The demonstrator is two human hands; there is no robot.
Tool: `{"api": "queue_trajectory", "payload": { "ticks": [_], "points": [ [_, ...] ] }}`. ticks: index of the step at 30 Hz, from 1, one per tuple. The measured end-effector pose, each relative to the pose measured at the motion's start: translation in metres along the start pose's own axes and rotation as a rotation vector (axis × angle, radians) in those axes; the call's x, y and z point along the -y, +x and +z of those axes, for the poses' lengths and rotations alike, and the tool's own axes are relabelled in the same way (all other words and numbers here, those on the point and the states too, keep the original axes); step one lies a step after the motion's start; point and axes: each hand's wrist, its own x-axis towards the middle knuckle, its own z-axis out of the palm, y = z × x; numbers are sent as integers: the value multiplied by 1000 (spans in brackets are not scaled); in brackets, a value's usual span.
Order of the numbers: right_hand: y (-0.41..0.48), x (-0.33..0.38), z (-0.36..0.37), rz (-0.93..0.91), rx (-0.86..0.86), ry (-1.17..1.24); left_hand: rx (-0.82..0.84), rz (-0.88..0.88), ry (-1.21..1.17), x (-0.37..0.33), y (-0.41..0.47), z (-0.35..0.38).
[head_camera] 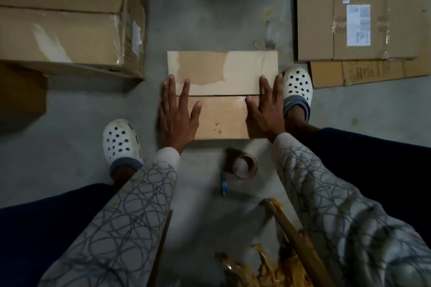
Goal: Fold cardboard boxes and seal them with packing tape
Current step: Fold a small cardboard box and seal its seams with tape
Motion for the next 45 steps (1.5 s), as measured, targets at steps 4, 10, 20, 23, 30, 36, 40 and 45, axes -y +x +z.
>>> {"api": "queue_trajectory", "payload": {
  "ticks": [4, 10, 20, 23, 30, 36, 40, 45],
  "points": [
    [-20, 7, -11, 244, -41, 323, 108, -262, -332, -12, -8, -23],
    [-66, 31, -29, 351, -48, 455, 274, -477, -558, -24, -22, -88],
    [-107, 144, -65, -2, -16, 759, -55, -425, -444, 3, -44, -221],
    [-105, 181, -63, -72, 93, 764, -135, -365, -426, 30, -29, -253],
    [-61, 247, -54, -190, 154, 802, -164, -264, -313, 75, 53, -317],
    [52, 311, -42, -519, -25, 503, -198, -110, -241, 117, 169, -356],
    [152, 359, -12, -626, -133, 322, -261, -28, -133, 155, 254, -375],
    [232, 404, 44, -587, -155, 31, -112, -144, 93, 193, 340, -358]
  ]
}}
